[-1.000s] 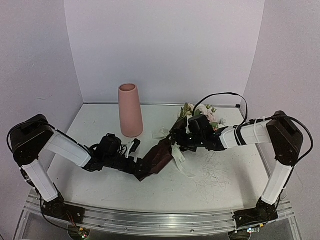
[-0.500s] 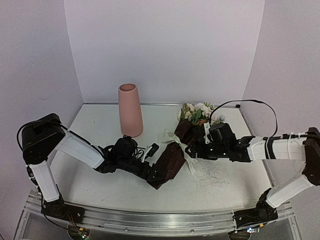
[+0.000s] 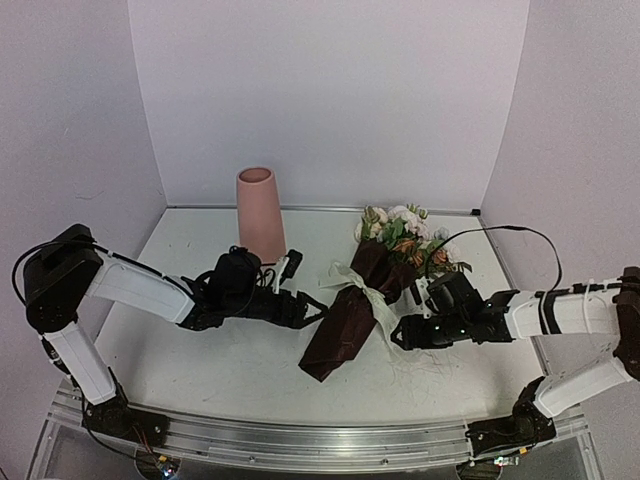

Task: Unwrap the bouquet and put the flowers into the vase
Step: Move the fake flower to the center of the board.

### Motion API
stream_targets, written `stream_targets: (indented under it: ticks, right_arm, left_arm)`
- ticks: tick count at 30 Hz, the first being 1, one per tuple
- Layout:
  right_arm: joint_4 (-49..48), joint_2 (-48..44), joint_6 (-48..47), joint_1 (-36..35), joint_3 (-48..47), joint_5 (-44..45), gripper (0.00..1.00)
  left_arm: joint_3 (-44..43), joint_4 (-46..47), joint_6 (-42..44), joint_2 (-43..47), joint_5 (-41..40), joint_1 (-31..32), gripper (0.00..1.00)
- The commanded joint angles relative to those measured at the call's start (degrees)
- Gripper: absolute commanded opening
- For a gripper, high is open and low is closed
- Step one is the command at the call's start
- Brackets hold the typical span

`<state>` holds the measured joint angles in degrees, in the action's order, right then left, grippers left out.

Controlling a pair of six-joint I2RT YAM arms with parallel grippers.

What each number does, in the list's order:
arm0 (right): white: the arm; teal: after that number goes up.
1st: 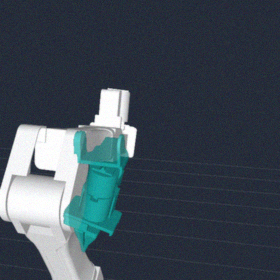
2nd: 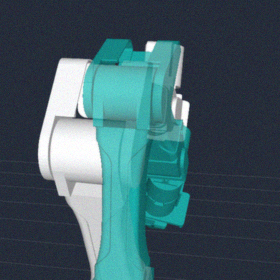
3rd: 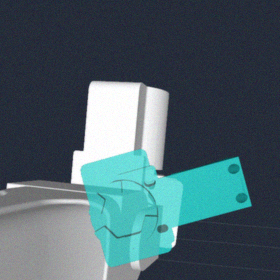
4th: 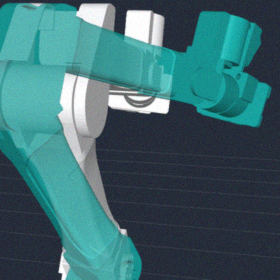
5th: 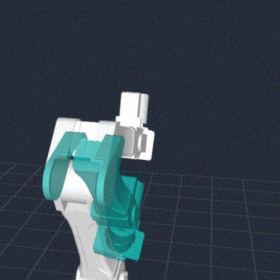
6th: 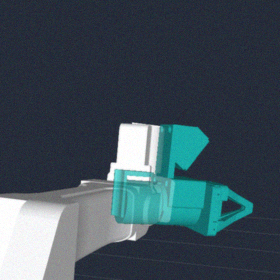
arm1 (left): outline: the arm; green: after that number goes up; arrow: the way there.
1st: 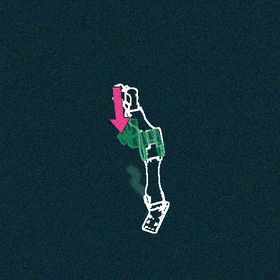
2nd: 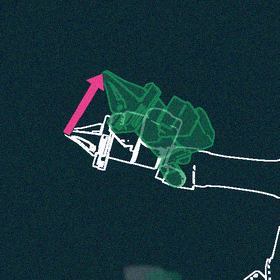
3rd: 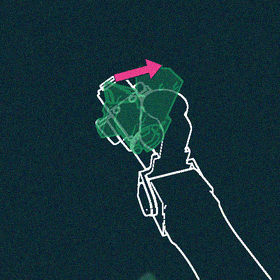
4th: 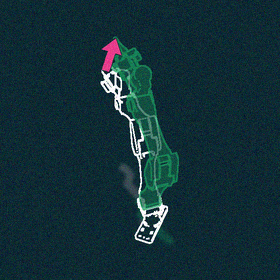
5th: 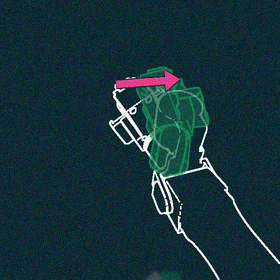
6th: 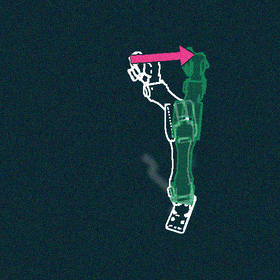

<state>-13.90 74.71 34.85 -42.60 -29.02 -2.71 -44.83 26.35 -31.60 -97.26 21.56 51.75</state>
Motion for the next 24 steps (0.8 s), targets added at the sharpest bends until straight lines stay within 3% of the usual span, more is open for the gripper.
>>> stream_targets:
  ticks: [1,8,14,19,24]
  right_arm:
    - [3.73,4.36,-4.63,-0.96,-4.45,2.02,0.64]
    - [3.61,11.74,-9.16,-1.78,-9.22,7.32,0.63]
    - [3.36,16.82,-11.06,-3.04,-12.40,8.64,0.61]
    - [1.36,18.70,-10.44,-3.58,-11.93,7.95,0.55]
    - [-0.42,20.19,-9.65,-3.88,-11.77,5.83,0.37]
  left_arm:
    - [0.56,0.54,1.03,1.56,-3.85,-3.77,0.85]
    - [0.27,-1.59,3.17,2.49,-13.31,-6.05,0.85]
    - [-0.50,-3.03,3.82,3.20,-16.41,-6.27,0.87]
    - [-0.51,-3.41,4.08,3.90,-17.01,-6.31,0.88]
    - [-0.92,-3.68,6.06,3.45,-18.16,-6.31,0.88]
